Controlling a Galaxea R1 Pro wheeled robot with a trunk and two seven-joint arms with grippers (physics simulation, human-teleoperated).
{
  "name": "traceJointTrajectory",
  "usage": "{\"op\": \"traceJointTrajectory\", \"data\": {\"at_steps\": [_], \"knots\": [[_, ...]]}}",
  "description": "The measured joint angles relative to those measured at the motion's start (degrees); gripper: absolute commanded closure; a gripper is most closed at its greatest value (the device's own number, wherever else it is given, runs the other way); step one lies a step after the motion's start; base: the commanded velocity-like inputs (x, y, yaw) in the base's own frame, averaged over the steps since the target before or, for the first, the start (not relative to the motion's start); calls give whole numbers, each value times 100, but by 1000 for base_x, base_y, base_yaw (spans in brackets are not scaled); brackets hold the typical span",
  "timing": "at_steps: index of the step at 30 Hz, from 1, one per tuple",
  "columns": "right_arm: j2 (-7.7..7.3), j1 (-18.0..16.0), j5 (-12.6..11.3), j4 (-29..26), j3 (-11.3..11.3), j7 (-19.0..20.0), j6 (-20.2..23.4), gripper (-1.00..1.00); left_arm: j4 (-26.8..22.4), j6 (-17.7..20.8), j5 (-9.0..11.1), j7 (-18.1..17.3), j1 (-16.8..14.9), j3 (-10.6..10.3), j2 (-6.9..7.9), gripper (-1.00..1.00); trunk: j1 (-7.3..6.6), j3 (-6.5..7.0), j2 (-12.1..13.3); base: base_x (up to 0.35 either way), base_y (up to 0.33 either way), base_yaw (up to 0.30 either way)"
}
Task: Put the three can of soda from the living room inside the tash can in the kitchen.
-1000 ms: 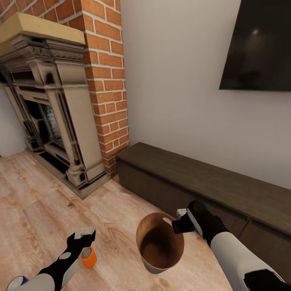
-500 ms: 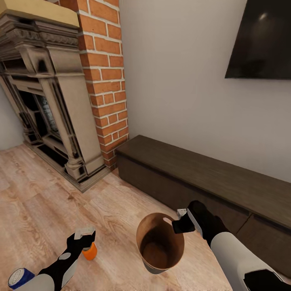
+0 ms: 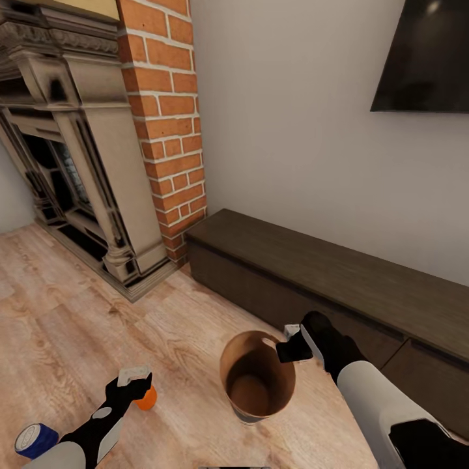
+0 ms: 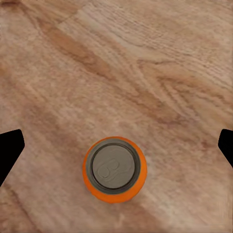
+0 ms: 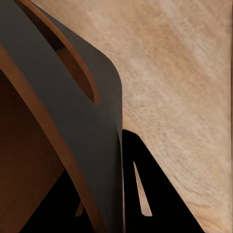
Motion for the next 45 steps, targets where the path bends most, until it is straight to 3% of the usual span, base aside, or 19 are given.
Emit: {"op": "traceJointTrajectory", "data": {"at_steps": [7,15,20,34,45], "knots": [[-2,-304,13,31,9,-6,1,100,-8,-10,8,-11,0,-6,3,-100,0,0,0,0,0,0],[-1,-339,59,49,34,-10,-3,100,-1,27,1,-63,0,-4,10,-100,0,-1,0,74,85,0],[2,-342,-60,66,41,-1,11,100,-7,29,7,-75,0,-6,11,-100,0,0,0,139,157,0],[8,-335,19,74,162,-6,2,100,-9,29,-19,-63,0,-14,-26,-100,0,-1,0,14,15,0],[80,-338,12,72,172,-5,4,100,-8,31,-30,-78,0,-42,-34,-100,29,-244,-14,0,0,0]]}}
